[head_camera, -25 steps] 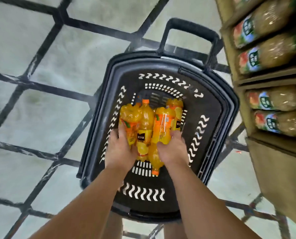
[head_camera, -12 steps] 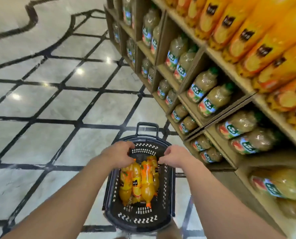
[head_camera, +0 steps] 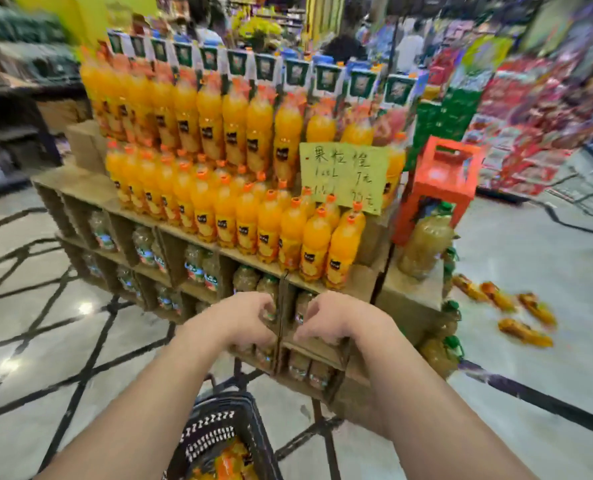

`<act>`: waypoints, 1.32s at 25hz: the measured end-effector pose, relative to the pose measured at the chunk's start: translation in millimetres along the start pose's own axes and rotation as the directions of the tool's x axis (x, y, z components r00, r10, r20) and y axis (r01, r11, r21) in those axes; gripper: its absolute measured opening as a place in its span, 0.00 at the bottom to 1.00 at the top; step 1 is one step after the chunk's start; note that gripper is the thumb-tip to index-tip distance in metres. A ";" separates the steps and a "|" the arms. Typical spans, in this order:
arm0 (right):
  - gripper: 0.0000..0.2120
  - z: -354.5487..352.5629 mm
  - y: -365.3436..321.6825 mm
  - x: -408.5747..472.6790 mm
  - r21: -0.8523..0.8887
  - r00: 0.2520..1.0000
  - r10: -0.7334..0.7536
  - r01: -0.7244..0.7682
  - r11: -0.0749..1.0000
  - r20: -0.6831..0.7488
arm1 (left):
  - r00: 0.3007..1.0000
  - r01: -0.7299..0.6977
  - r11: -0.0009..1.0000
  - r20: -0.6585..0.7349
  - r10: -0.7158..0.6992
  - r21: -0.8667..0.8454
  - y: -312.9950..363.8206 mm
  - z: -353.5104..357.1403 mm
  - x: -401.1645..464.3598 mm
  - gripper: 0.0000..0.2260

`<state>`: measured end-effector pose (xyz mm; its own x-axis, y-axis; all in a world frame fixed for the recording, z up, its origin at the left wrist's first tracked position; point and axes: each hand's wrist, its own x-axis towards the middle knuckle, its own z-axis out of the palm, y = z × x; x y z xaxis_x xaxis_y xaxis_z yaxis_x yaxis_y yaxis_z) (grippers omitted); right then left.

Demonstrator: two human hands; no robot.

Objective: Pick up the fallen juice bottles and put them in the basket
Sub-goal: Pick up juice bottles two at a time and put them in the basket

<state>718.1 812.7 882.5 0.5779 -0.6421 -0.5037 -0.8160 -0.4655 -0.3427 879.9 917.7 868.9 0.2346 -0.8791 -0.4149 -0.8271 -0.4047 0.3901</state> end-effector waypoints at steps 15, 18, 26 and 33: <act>0.23 -133.0 410.4 -248.6 0.299 0.912 0.308 -0.224 0.928 -0.272 | 0.908 -0.418 0.876 0.113 0.402 0.239 476.9 87.9 45.3 0.24; 0.25 -149.9 474.7 -274.7 0.336 0.870 0.392 -0.288 0.897 -0.298 | 0.883 -0.468 0.854 0.167 0.439 0.229 546.0 109.8 57.8 0.23; 0.26 -202.5 603.7 -254.2 0.413 0.822 0.506 -0.379 0.828 -0.261 | 0.850 -0.513 0.832 0.262 0.458 0.210 656.2 148.2 154.2 0.24; 0.23 -273.1 731.9 -198.9 0.449 0.723 0.625 -0.473 0.758 -0.294 | 0.795 -0.562 0.815 0.364 0.485 0.142 757.1 168.6 309.4 0.23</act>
<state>9.9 433.3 948.5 -0.0884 -0.9344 -0.3450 -0.8984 0.2244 -0.3776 240.2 381.7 897.3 -0.4008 -0.8038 -0.4396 -0.8782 0.2003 0.4343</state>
